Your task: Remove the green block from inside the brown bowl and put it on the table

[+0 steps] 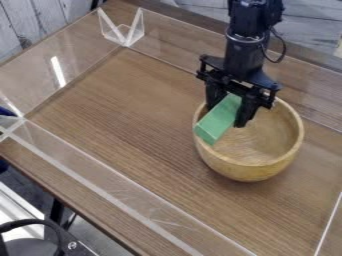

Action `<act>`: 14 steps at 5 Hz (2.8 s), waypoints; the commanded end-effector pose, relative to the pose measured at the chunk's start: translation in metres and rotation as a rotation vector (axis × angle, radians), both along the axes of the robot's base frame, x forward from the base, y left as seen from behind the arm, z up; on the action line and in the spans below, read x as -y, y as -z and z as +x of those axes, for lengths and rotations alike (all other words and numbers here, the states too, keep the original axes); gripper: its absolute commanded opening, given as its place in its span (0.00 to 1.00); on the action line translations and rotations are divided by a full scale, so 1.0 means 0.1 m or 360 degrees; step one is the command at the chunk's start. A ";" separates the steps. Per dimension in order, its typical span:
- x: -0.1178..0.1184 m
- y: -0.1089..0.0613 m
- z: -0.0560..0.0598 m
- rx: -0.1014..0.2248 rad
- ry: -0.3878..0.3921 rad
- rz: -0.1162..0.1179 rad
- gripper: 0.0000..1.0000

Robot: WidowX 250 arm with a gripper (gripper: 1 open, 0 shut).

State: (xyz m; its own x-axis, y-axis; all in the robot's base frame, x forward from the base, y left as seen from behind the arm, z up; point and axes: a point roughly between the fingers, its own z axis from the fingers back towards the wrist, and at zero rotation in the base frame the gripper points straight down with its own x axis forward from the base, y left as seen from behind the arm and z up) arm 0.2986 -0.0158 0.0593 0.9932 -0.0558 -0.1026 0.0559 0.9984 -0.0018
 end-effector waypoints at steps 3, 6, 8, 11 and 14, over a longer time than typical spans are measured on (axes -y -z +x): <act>-0.11 -0.25 0.04 0.0123 -0.0028 -0.0002 0.00; -0.81 -0.41 0.01 0.0169 -0.0235 0.0022 0.00; -1.09 -0.21 0.07 0.0127 -0.0327 0.0057 0.00; -1.27 0.10 0.01 0.0099 -0.0367 0.0067 0.00; -1.28 0.06 -0.01 0.0105 -0.0383 0.0037 0.00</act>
